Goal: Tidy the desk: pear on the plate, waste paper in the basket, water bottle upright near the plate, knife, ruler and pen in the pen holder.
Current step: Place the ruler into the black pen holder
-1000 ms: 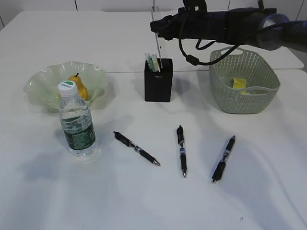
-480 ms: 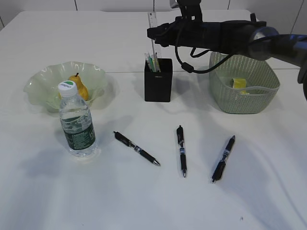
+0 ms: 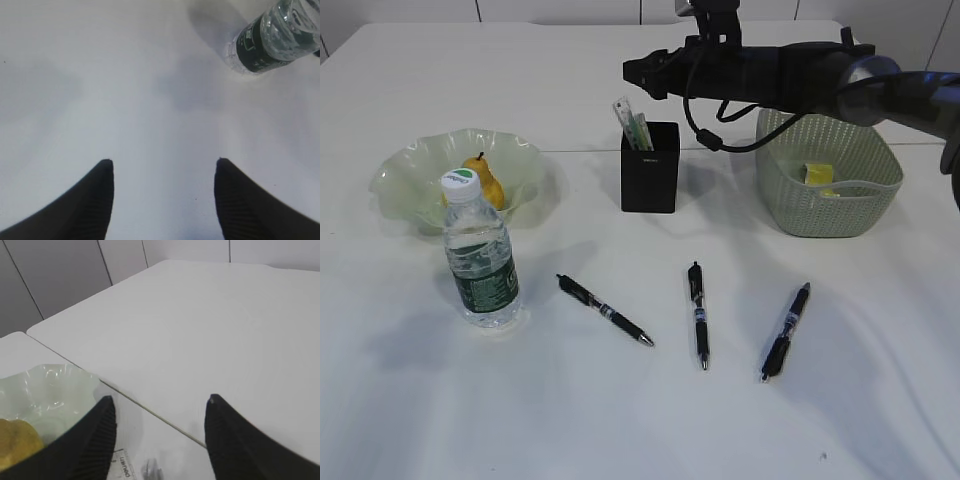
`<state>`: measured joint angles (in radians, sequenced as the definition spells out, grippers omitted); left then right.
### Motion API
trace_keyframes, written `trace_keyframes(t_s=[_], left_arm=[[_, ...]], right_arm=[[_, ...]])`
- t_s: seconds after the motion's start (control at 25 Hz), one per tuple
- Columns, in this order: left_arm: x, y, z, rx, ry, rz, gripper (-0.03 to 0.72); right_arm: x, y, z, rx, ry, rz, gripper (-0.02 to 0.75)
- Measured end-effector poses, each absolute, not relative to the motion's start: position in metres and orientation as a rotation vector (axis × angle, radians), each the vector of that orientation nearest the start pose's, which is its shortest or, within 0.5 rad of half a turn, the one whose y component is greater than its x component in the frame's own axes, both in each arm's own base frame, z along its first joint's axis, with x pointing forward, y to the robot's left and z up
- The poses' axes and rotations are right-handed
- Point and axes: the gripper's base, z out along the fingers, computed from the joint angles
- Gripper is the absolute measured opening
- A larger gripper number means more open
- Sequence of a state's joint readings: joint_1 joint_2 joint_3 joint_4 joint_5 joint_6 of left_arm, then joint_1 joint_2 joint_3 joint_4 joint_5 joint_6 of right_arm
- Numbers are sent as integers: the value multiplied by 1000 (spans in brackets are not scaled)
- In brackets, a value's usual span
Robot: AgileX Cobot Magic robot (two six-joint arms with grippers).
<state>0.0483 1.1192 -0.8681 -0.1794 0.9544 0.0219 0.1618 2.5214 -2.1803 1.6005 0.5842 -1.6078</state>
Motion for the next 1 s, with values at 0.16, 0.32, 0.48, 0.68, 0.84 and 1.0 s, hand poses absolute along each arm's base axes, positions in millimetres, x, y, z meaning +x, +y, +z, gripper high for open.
trace_keyframes(t_s=[0.16, 0.32, 0.48, 0.68, 0.84, 1.0], left_arm=[[203, -4, 294, -133, 2673, -215, 449], [203, -4, 294, -133, 2673, -217, 448], [203, -4, 294, -134, 2673, -218, 448], [203, -4, 294, -134, 2673, -218, 448], [203, -4, 294, -134, 2673, -218, 447], [203, -4, 294, -134, 2673, -218, 447]], right_arm=[[559, 141, 196, -513, 1750, 667, 426], [558, 138, 200, -484, 1824, 645, 428], [551, 136, 217, -471, 1916, 640, 428], [533, 132, 247, -509, 2055, 614, 428], [512, 124, 285, -541, 2154, 540, 428], [483, 112, 336, -534, 2213, 427, 428]])
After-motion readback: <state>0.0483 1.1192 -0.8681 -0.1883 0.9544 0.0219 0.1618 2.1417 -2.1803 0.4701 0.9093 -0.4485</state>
